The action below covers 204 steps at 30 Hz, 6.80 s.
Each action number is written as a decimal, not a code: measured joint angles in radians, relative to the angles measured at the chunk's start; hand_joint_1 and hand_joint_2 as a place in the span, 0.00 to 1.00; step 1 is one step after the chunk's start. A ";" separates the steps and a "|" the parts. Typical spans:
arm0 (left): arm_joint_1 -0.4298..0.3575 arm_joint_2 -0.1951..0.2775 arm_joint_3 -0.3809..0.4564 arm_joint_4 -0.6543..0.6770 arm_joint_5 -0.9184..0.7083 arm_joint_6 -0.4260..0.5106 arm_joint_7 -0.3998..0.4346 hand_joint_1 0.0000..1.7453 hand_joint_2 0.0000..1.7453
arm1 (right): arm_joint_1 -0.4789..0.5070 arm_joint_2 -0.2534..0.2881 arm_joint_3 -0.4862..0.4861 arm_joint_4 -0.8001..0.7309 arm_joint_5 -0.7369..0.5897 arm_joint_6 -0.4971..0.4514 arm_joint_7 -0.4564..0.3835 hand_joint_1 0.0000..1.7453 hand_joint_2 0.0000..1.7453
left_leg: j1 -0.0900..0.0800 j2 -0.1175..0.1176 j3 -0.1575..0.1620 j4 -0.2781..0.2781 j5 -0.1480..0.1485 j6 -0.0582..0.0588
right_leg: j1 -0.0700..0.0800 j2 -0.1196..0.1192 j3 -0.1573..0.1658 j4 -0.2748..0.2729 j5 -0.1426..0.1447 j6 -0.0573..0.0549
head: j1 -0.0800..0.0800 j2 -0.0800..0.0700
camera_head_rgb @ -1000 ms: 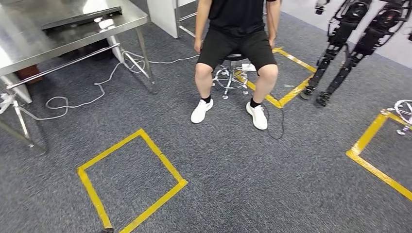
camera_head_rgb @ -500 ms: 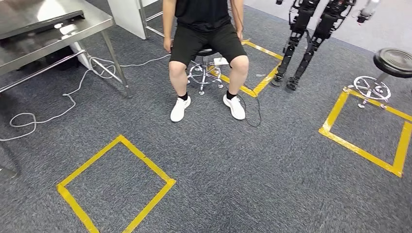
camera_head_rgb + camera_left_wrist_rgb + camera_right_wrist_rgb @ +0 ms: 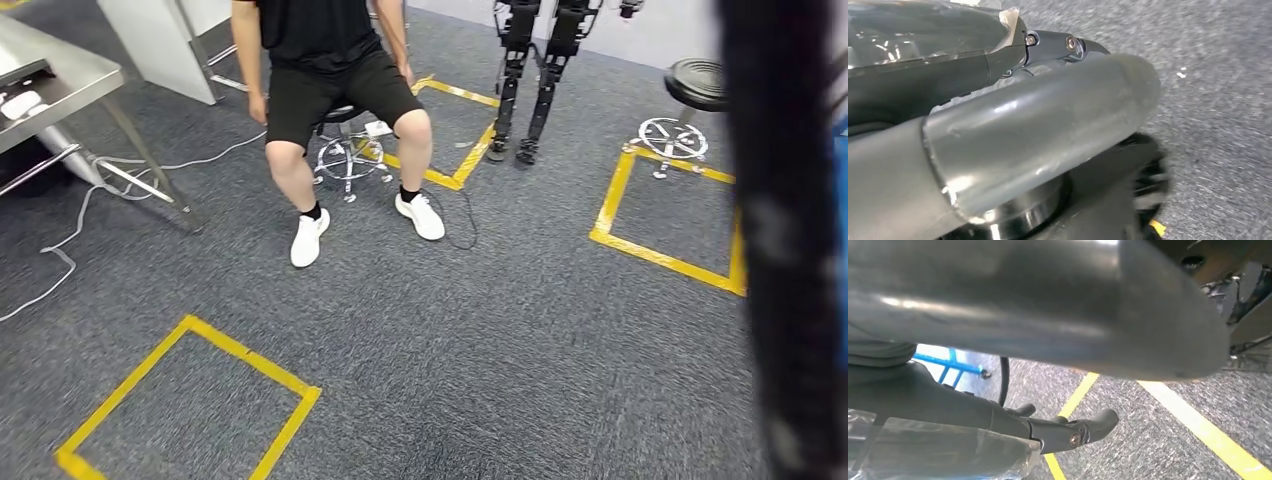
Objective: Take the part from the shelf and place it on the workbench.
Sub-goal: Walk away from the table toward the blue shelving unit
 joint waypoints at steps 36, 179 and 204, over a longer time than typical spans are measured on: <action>-0.019 0.002 0.000 -0.001 0.021 0.125 -0.058 0.00 0.00 | 0.003 -0.012 0.000 0.001 0.038 -0.046 -0.016 0.00 0.00 | -0.006 0.017 0.024 -0.072 0.025 0.032 | -0.002 0.017 -0.044 0.020 0.004 0.032 | -0.004 0.000; -0.013 -0.008 -0.060 -0.003 0.035 0.241 -0.066 0.00 1.00 | 0.006 -0.005 -0.009 0.004 0.114 -0.149 -0.051 0.00 0.00 | -0.027 0.042 0.017 -0.057 0.022 0.024 | -0.001 -0.043 -0.011 0.009 -0.017 0.035 | -0.024 0.000; -0.020 -0.004 -0.070 -0.005 0.043 0.263 -0.067 0.00 0.00 | 0.004 -0.014 -0.020 0.004 0.122 -0.147 -0.083 0.00 0.00 | 0.007 0.178 0.050 -0.070 0.009 -0.020 | -0.026 -0.154 -0.031 0.037 -0.030 0.057 | -0.024 0.000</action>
